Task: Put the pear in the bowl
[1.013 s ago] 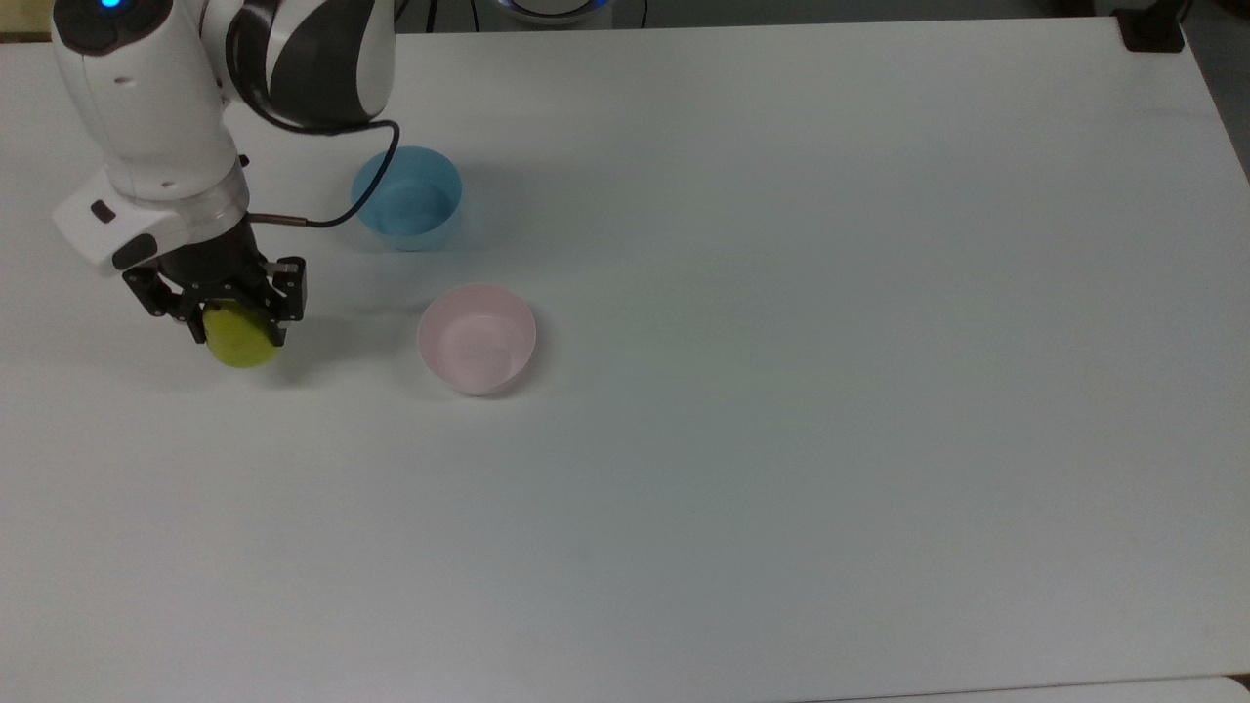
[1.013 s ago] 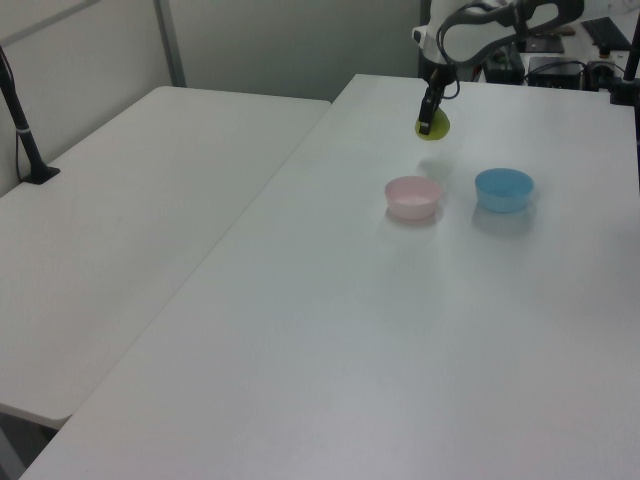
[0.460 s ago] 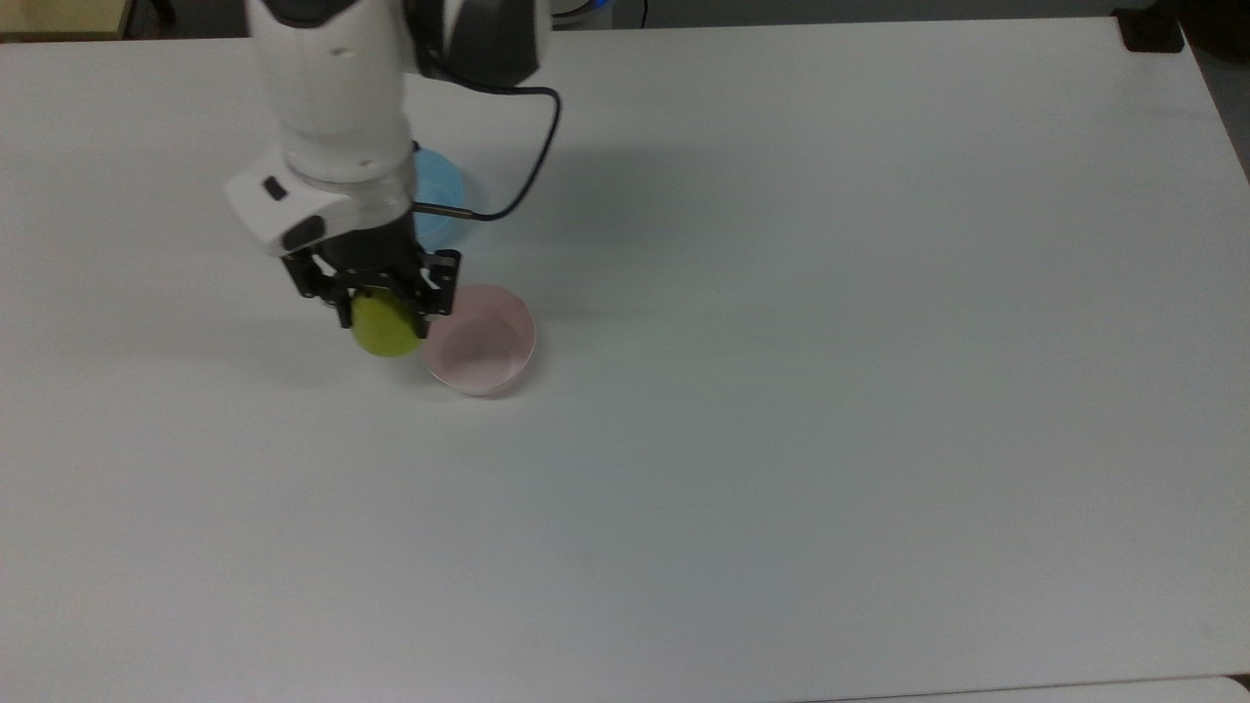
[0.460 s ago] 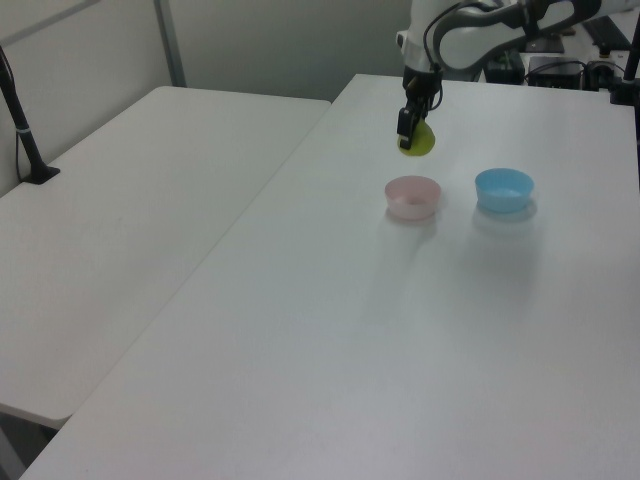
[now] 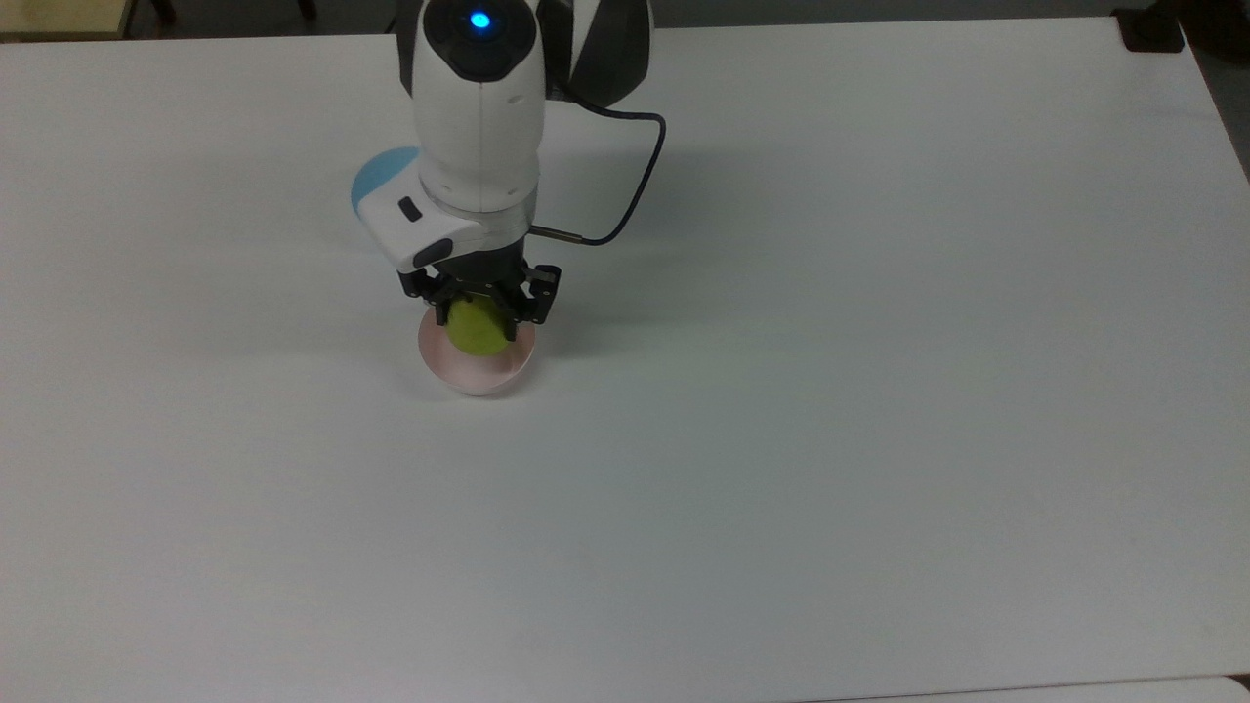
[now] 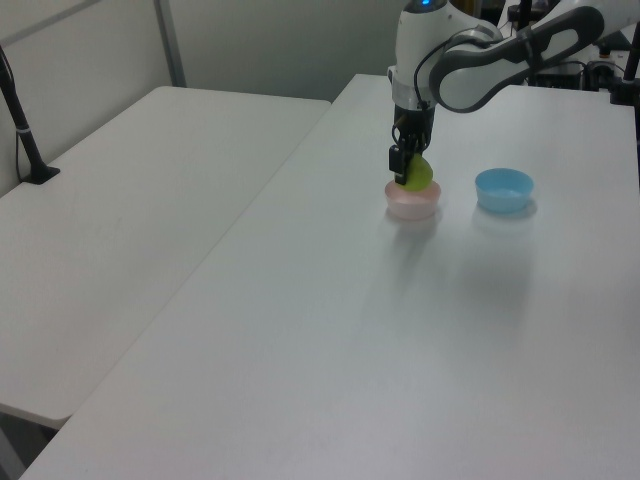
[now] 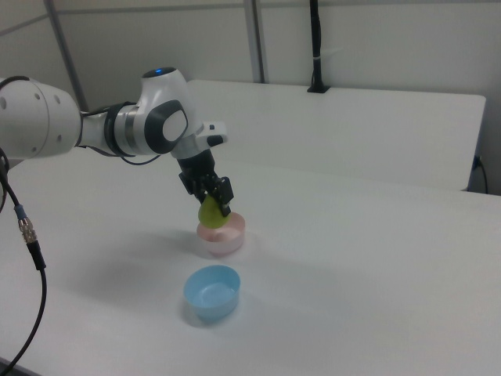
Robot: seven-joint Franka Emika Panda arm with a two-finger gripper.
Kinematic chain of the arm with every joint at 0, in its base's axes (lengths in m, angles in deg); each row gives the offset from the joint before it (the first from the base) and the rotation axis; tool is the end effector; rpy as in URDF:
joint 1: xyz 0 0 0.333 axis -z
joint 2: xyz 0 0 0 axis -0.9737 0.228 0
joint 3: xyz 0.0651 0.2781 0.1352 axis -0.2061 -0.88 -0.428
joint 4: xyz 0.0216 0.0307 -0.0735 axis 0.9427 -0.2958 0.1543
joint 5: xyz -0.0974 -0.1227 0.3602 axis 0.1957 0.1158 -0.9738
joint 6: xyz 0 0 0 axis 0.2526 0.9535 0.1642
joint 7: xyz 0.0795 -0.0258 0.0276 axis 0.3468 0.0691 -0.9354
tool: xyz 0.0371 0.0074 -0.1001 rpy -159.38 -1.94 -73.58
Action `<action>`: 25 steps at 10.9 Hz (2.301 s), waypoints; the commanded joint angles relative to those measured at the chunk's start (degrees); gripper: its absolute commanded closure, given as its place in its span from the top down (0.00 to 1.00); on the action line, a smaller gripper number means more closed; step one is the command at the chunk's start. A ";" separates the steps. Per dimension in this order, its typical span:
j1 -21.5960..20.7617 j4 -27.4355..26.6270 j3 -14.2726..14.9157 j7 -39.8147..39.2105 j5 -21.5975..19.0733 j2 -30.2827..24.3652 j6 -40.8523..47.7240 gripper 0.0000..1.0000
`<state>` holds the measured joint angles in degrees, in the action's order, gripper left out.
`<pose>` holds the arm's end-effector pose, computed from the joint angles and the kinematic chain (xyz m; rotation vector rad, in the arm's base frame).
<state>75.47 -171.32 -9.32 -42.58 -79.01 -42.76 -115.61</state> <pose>0.6687 0.0040 0.3833 2.9931 -0.2119 0.1798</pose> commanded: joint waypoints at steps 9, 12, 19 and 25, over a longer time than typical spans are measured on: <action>0.39 -2.24 0.81 1.91 1.32 2.79 -5.93 0.62; 0.30 -2.15 0.72 2.09 1.41 2.36 -5.06 1.00; -0.31 3.73 0.55 1.30 1.06 -5.71 9.42 1.00; -2.42 3.83 1.25 -11.52 -5.95 -17.40 26.47 1.00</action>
<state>73.62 -166.00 -9.15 -48.65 -80.96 -55.64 -94.82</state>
